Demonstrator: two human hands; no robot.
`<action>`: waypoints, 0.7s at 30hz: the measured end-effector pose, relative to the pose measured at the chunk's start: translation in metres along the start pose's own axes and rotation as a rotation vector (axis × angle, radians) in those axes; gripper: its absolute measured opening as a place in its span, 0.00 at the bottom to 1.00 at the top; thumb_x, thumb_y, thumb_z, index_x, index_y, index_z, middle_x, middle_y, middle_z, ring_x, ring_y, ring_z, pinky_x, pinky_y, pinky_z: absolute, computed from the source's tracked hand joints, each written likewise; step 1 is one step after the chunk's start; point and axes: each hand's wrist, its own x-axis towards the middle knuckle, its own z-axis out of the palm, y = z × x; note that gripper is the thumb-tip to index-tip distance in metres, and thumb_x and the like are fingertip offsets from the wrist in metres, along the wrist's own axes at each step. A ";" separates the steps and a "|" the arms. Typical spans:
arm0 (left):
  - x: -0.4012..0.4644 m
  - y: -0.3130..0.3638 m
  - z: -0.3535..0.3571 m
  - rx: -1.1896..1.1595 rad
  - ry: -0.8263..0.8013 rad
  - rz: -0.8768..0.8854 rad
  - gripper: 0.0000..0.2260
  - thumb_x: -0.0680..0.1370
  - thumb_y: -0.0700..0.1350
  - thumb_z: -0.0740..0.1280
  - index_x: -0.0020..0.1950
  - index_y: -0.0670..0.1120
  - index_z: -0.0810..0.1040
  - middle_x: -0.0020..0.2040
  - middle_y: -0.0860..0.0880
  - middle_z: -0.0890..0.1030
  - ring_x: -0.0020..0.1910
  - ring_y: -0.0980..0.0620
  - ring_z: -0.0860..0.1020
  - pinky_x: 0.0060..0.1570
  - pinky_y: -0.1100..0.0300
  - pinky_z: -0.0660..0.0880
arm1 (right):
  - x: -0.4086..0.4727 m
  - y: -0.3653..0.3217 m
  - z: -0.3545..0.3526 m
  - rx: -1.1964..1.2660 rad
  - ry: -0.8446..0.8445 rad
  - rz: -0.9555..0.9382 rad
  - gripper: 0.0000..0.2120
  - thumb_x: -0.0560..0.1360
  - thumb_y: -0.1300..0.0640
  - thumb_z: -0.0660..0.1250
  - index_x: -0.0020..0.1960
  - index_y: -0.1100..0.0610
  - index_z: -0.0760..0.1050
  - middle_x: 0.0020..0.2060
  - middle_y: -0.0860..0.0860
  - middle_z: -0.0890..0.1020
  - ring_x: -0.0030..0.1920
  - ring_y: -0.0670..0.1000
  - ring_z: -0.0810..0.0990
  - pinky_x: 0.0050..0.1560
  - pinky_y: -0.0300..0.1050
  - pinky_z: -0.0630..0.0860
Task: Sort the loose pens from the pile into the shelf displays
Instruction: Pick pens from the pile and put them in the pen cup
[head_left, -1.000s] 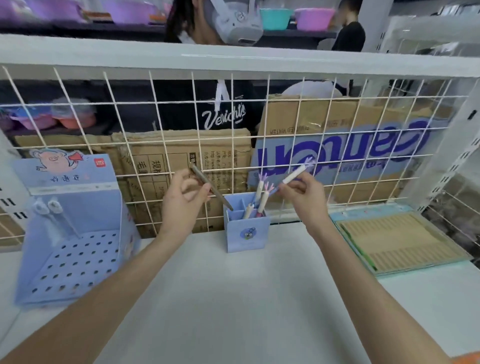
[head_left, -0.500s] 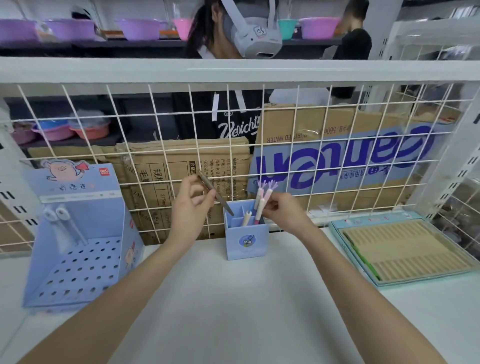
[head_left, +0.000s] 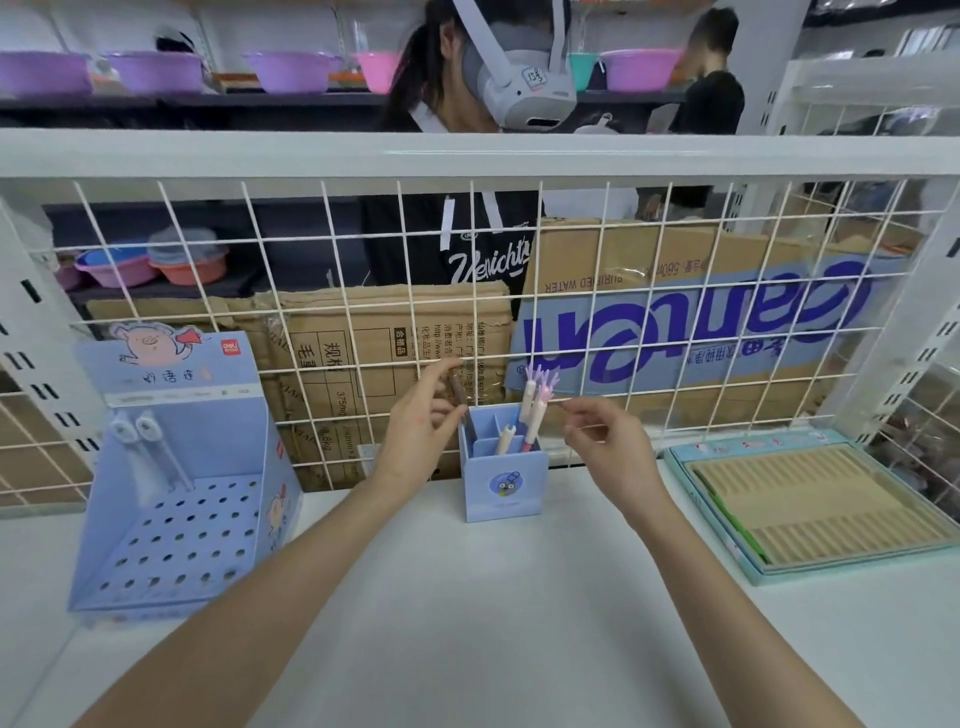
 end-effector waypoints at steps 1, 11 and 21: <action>0.000 -0.001 0.001 0.018 -0.008 0.002 0.24 0.76 0.37 0.67 0.70 0.49 0.67 0.52 0.51 0.72 0.43 0.57 0.77 0.45 0.73 0.72 | -0.003 0.001 -0.001 0.009 0.011 -0.004 0.12 0.74 0.66 0.65 0.56 0.57 0.77 0.45 0.50 0.80 0.45 0.47 0.77 0.43 0.35 0.72; 0.000 -0.019 0.007 0.117 -0.020 0.063 0.19 0.75 0.34 0.67 0.64 0.47 0.75 0.43 0.48 0.77 0.40 0.55 0.74 0.46 0.62 0.74 | -0.015 0.004 -0.003 -0.004 0.035 -0.008 0.11 0.75 0.66 0.64 0.54 0.56 0.77 0.43 0.47 0.79 0.42 0.45 0.77 0.40 0.29 0.71; -0.032 -0.031 -0.012 0.180 -0.080 -0.043 0.25 0.78 0.38 0.63 0.73 0.53 0.64 0.53 0.51 0.78 0.49 0.54 0.76 0.53 0.58 0.74 | -0.031 -0.022 0.005 0.013 0.094 -0.101 0.13 0.75 0.67 0.63 0.56 0.53 0.76 0.48 0.47 0.80 0.46 0.42 0.77 0.42 0.25 0.70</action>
